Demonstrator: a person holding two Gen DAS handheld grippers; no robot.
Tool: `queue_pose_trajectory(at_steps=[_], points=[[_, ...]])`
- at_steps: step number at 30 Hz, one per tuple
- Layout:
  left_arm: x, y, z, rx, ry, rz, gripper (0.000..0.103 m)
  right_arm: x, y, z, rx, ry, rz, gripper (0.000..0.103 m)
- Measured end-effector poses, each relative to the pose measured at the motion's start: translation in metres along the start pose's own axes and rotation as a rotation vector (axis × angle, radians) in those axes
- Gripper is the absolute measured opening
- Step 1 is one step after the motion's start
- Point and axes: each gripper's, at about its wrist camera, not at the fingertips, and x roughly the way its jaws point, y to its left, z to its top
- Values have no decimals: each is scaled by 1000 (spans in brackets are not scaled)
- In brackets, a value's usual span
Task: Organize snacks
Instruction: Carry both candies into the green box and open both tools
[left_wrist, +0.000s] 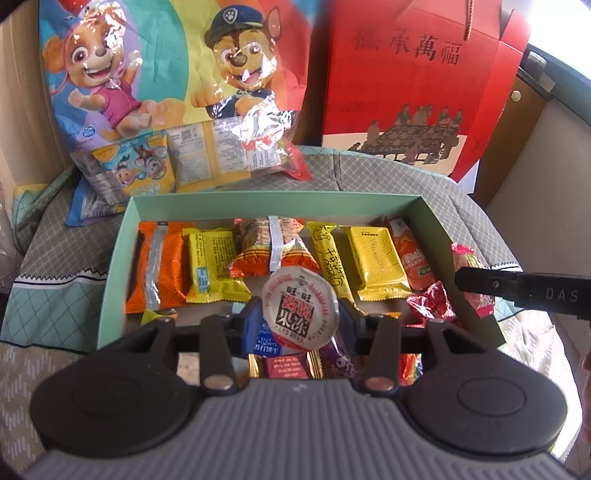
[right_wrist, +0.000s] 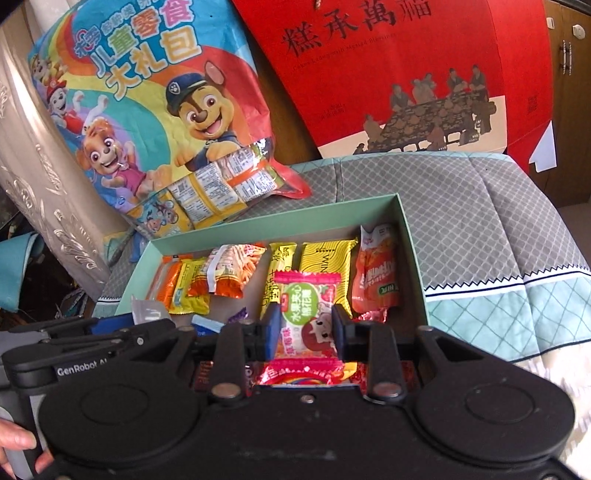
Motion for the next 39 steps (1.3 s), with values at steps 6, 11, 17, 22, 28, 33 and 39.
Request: queue_pose_trajectory(at_steps=[6, 11, 17, 22, 28, 33, 39], points=[[15, 1, 2, -7, 20, 9, 43, 15, -4, -2, 12, 20, -9, 28], [22, 1, 4, -8, 25, 16, 43, 21, -5, 0, 16, 23, -14, 28], [27, 2, 7, -10, 16, 71, 62, 22, -8, 1, 42, 10, -8, 47], [24, 6, 3, -29, -6, 160, 103, 11, -8, 0, 52, -36, -32, 102], [18, 5, -5, -49, 14, 139, 103, 6, -11, -6, 74, -18, -40, 103], [12, -1, -14, -34, 25, 129, 103, -1, -9, -14, 67, -7, -44, 103], [0, -8, -23, -31, 26, 113, 103, -15, -7, -26, 70, 1, -42, 103]])
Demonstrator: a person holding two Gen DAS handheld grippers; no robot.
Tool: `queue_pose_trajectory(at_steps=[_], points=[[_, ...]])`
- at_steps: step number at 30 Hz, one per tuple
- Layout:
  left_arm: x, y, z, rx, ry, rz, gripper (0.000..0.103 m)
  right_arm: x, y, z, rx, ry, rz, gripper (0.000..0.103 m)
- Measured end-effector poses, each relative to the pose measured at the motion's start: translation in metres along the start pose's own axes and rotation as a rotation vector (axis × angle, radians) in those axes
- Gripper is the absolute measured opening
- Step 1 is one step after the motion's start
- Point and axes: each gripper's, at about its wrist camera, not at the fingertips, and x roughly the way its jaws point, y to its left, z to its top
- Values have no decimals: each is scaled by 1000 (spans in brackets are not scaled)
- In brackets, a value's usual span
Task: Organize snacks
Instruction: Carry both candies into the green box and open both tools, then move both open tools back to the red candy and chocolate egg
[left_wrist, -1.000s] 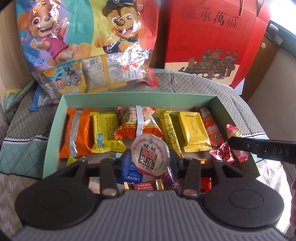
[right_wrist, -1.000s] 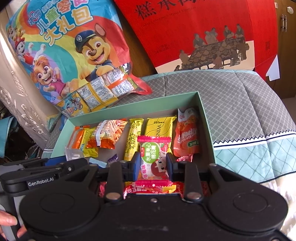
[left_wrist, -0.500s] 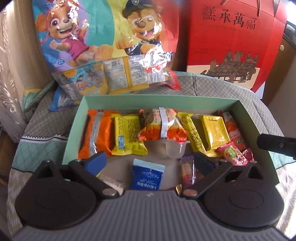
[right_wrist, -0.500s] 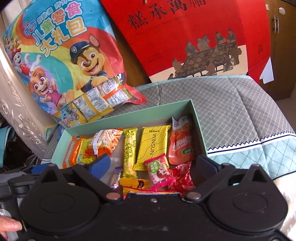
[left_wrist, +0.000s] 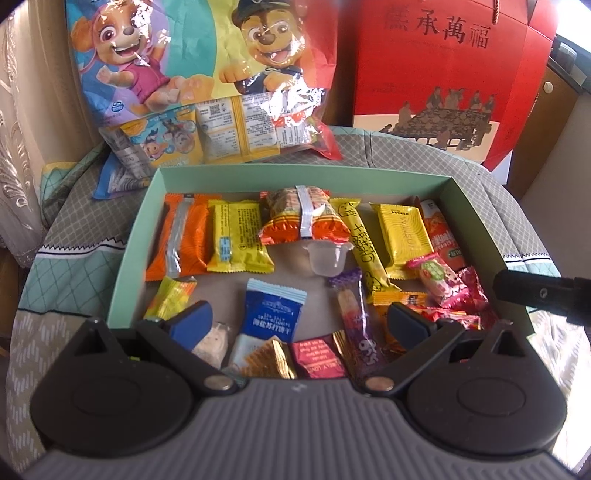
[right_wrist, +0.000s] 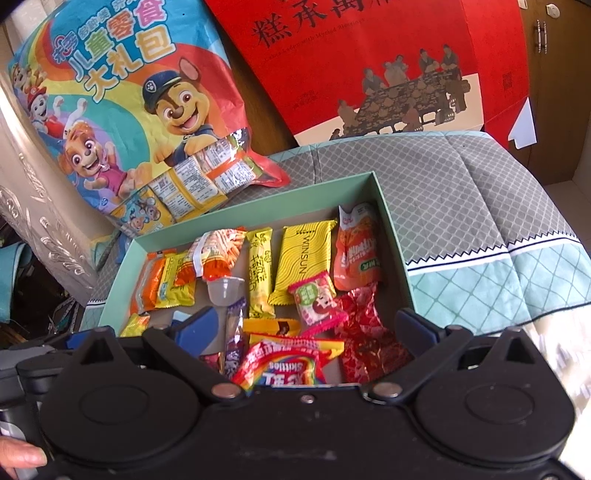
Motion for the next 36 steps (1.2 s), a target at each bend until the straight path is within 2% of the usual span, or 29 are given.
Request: queue_pose_trajectory(at_steps=[9, 16, 29, 32, 36], points=[[-22, -8, -21, 10, 3, -34, 103, -27, -15, -24, 32, 6, -11, 103], [-26, -31, -55, 49, 66, -88, 103, -44, -42, -56, 77, 42, -32, 103], [-31, -132, -134, 333, 220, -232, 103, -72, -106, -105, 202, 54, -40, 103], [-29, -150, -149, 386, 245, -243, 103, -75, -115, -115, 216, 42, -38, 103], [-21, -166, -164, 443, 270, -226, 103, -74, -127, -128, 251, 47, -26, 88]])
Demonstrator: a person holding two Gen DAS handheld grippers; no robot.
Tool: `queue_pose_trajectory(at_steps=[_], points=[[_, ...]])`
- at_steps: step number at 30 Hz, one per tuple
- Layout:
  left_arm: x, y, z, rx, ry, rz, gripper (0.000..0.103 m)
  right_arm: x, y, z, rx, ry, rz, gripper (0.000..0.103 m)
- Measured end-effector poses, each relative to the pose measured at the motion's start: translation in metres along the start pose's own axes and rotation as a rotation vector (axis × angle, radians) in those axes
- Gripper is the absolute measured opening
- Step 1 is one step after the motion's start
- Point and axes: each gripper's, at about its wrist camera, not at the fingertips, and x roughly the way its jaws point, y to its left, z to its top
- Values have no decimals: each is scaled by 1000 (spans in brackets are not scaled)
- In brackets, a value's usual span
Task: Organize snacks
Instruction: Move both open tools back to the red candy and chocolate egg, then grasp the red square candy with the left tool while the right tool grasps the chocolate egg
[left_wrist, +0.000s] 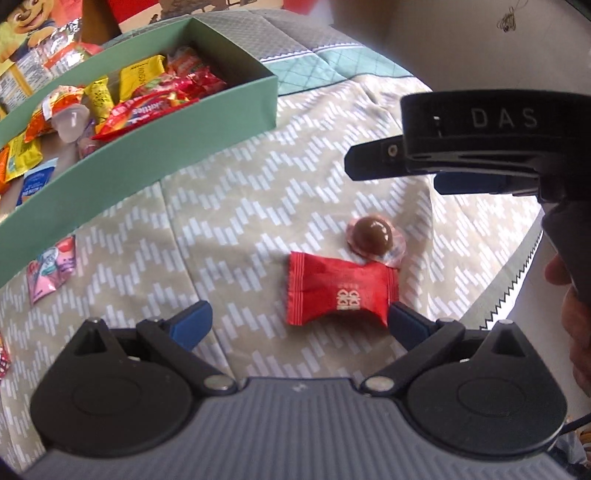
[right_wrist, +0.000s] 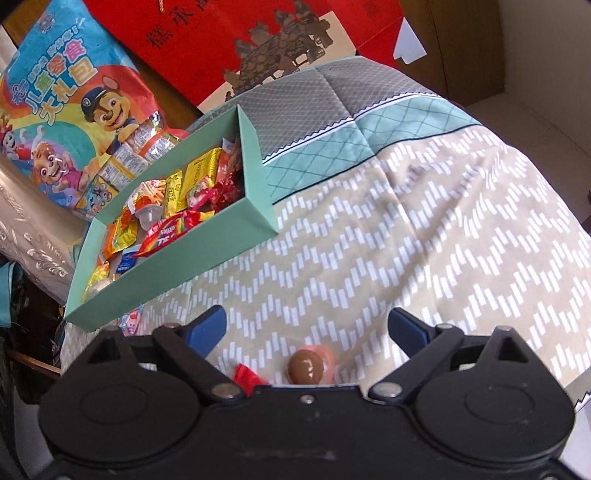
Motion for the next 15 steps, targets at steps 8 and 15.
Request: queue_pose_trajectory(at_steps=[8, 15], points=[[7, 27, 0, -68, 2, 98, 103, 2, 1, -13, -59, 17, 15, 63], [2, 64, 4, -183, -8, 161, 103, 15, 16, -23, -182, 44, -22, 32]])
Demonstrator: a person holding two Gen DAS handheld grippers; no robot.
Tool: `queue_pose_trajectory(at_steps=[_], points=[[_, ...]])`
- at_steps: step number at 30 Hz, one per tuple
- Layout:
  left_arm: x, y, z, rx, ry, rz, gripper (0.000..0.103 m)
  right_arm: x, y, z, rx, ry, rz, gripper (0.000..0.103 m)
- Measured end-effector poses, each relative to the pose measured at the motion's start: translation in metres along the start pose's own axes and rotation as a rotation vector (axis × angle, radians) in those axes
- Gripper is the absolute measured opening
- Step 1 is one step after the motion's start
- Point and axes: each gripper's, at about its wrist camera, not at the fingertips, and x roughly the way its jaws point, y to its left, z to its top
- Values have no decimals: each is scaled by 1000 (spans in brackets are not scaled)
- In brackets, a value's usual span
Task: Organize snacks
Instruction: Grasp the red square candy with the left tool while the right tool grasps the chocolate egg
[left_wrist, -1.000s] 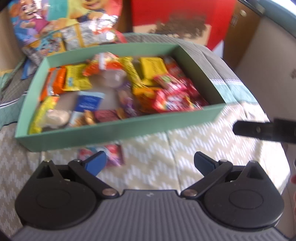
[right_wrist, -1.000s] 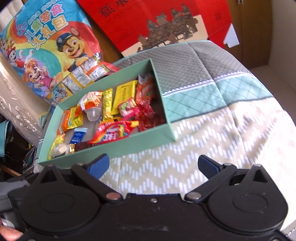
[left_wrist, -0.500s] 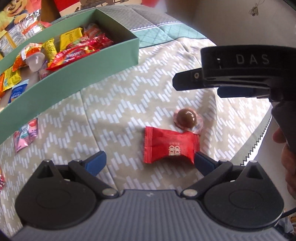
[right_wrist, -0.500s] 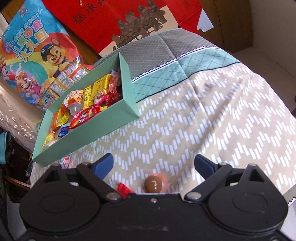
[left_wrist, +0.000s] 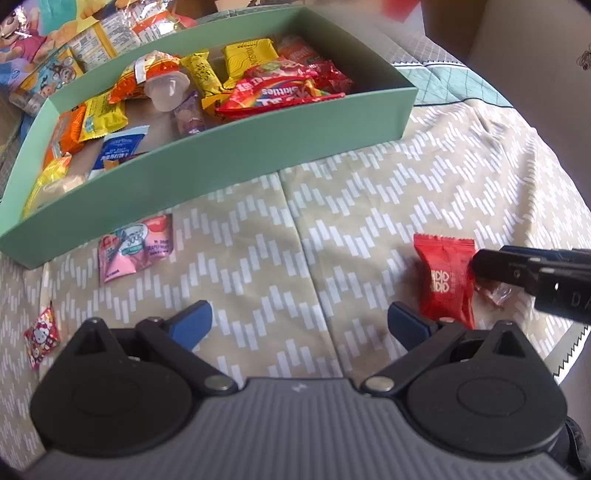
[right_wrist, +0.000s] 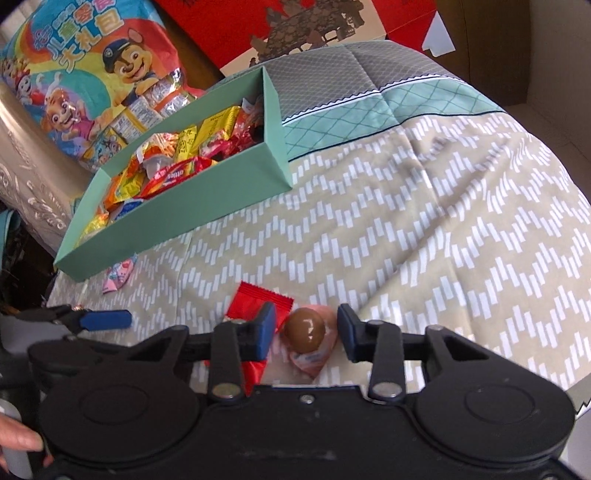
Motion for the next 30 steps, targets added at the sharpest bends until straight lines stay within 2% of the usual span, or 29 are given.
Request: queue_pose_trajectory(at_steps=[4, 7, 9, 13, 14, 15, 16, 17, 18, 19, 21, 30], points=[[-7, -7, 0, 37, -20, -42, 103, -6, 3, -6, -56, -7, 0, 30], [-9, -26, 0, 99, -30, -76, 103, -11, -8, -5, 3, -7, 35, 30], [-10, -40, 1, 143, -35, -97, 103, -12, -22, -5, 83, 1, 102, 30], [-6, -67, 2, 229, -56, -84, 102, -12, -27, -6, 113, -6, 97, 30], [-4, -71, 3, 241, -62, -78, 99, -12, -27, -7, 111, -6, 97, 30], [-2, -73, 3, 250, -65, -75, 86, -13, -29, -7, 113, -7, 97, 30], [1, -74, 3, 261, -59, -82, 65, -13, -30, -8, 119, -7, 99, 31], [2, -71, 2, 258, -59, -112, 58, -13, -30, -8, 123, -7, 98, 31], [0, -69, 2, 252, -67, -129, 37, -13, -31, -8, 125, -8, 98, 31], [-1, -68, 2, 262, -70, -119, 33, -13, -30, -9, 125, -10, 97, 31], [-1, -61, 1, 263, -74, -93, 33, -12, -27, -9, 116, -10, 90, 32], [-5, -6, -4, 101, -63, -86, 34, -5, 13, -14, -87, -19, -5, 34]])
